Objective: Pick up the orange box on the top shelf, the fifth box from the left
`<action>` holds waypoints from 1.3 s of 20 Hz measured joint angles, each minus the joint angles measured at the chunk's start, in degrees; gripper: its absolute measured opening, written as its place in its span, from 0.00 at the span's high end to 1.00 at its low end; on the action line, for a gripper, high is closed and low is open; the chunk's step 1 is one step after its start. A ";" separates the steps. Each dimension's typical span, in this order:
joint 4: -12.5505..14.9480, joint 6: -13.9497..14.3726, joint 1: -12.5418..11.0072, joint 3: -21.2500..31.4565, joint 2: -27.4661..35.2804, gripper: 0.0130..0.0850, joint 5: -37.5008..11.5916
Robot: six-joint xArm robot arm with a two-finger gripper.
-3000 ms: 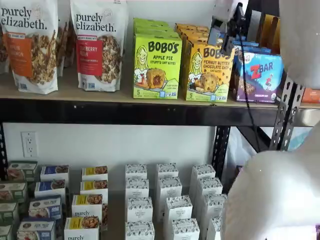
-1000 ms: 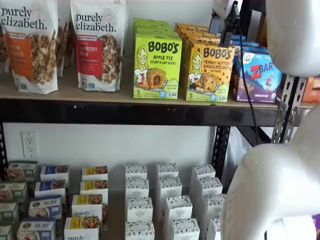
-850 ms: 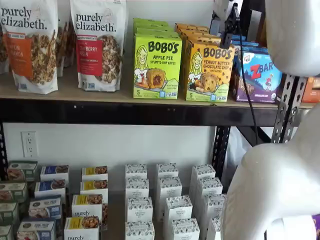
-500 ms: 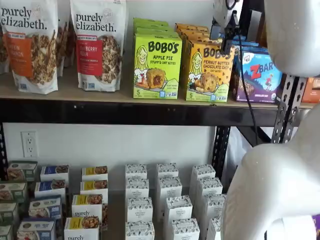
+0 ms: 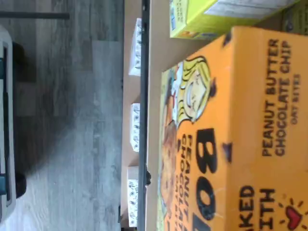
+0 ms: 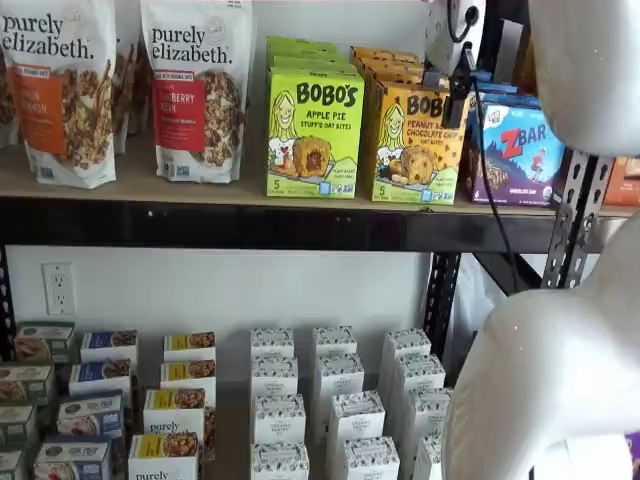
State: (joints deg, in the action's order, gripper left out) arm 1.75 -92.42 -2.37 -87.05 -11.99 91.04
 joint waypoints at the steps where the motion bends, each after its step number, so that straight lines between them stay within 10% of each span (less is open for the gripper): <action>1: 0.21 0.11 0.12 0.43 -0.11 0.00 -0.10; 17: -0.64 -0.35 -0.55 2.95 -0.92 0.00 -1.97; 26: -1.72 -0.97 -1.28 2.72 -0.87 0.28 -1.84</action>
State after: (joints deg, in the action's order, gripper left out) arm 0.03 -93.39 -3.66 -84.33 -12.87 89.20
